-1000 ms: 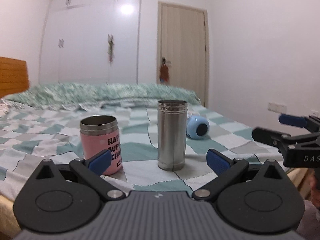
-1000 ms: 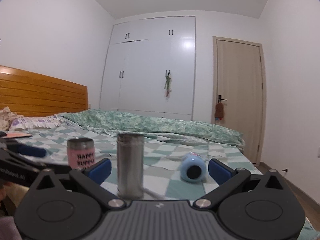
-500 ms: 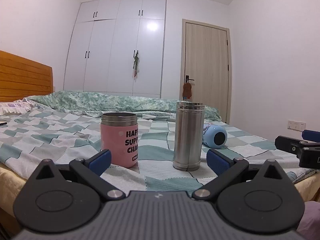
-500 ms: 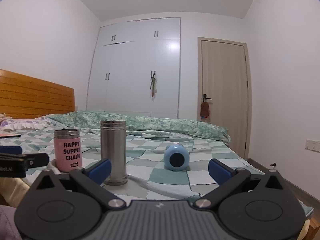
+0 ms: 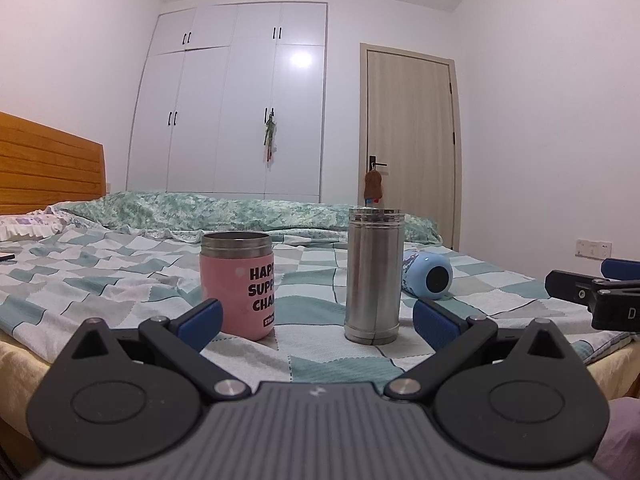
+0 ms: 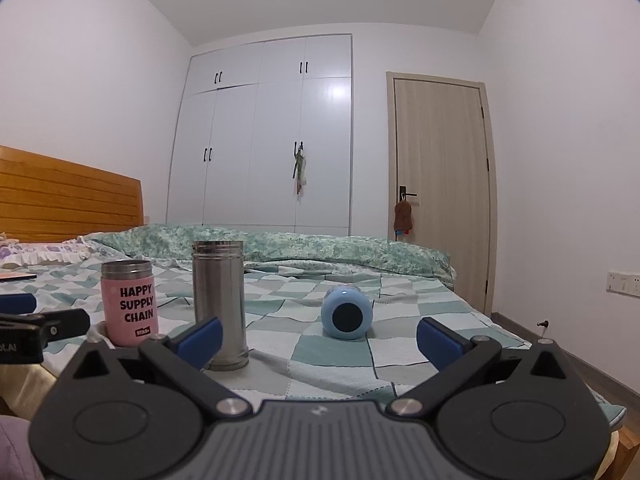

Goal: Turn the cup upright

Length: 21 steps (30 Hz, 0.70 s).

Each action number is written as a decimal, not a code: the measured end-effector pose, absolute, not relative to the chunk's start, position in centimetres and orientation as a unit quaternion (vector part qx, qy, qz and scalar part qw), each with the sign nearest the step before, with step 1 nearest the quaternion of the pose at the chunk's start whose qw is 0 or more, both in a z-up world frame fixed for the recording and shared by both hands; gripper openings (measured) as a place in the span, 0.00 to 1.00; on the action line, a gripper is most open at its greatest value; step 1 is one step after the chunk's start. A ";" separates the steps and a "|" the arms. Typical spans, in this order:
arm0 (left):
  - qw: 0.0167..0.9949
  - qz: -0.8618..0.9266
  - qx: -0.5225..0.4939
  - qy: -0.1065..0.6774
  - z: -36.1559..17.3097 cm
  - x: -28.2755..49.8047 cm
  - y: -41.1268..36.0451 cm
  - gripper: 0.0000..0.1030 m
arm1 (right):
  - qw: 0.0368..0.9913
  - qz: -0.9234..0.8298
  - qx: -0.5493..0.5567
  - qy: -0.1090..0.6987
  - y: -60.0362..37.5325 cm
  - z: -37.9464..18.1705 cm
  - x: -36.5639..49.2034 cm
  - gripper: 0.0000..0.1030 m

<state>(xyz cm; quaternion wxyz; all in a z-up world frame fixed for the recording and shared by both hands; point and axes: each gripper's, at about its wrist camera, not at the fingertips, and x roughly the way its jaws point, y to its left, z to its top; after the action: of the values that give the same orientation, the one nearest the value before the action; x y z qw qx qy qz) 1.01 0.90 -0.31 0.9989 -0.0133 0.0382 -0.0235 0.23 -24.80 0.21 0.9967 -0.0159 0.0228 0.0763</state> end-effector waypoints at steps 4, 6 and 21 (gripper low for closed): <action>0.999 -0.024 -0.013 0.037 -0.3 0.9 0.9 1.00 | 0.997 0.076 -0.017 0.023 -24.7 0.2 0.2 1.00; 0.999 -0.024 -0.013 0.037 -0.3 0.9 0.9 1.00 | 0.997 0.076 -0.017 0.023 -24.7 0.2 0.3 1.00; 0.999 -0.026 -0.014 0.035 -0.3 0.8 1.0 1.00 | 0.997 0.076 -0.018 0.023 -24.7 0.2 0.2 1.00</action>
<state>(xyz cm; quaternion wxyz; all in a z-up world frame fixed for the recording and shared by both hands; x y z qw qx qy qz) 0.75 1.01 -0.32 0.9990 -0.0137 0.0352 -0.0255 0.23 -24.72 0.16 0.9967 -0.0178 0.0231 0.0762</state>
